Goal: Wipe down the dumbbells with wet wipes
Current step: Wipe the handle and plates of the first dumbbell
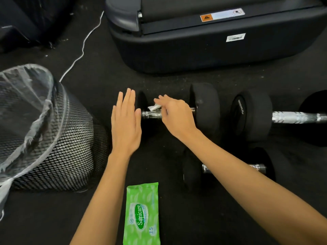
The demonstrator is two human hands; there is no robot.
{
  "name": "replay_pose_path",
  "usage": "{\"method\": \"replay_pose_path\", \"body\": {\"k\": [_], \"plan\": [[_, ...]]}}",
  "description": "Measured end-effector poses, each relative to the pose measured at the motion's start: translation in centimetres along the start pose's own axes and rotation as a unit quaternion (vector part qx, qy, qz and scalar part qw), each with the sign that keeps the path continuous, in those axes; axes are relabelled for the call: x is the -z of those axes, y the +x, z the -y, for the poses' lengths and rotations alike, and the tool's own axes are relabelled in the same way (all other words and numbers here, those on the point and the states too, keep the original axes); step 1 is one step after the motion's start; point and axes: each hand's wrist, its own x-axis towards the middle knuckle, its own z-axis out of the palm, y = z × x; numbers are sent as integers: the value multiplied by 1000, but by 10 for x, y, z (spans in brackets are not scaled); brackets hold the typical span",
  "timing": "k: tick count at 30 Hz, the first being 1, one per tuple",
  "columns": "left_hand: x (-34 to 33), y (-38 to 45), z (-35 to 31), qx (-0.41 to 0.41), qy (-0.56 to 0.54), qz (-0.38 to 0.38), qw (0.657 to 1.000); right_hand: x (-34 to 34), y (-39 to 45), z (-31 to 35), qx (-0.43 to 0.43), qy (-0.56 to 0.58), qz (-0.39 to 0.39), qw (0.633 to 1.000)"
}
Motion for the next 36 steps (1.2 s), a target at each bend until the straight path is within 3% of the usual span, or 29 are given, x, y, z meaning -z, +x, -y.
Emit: {"method": "replay_pose_path", "body": {"k": [6, 12, 15, 17, 21, 26, 29, 36], "plan": [[-5, -3, 2, 8, -18, -7, 1000, -20, 4, 2, 126, -84, 108, 983], [-9, -5, 4, 1, -17, -19, 1000, -7, 18, -14, 74, -167, 163, 970], [-10, -3, 5, -2, -8, -18, 1000, -5, 13, -5, 102, -173, 187, 962], [-9, -2, 4, 0, -6, -15, 1000, 1, -2, -10, 125, -175, 182, 959], [-9, -2, 2, 1, 5, -20, 1000, -3, -8, 4, 81, -175, 144, 971], [-7, -2, 4, 0, 3, -19, 1000, -6, -16, 9, 111, -189, 199, 955], [-9, -2, 2, 3, 9, -23, 1000, -5, -18, 11, 75, -195, 177, 962], [-8, 1, 1, 7, 15, -24, 1000, -4, -27, 20, 91, -214, 153, 961]]}}
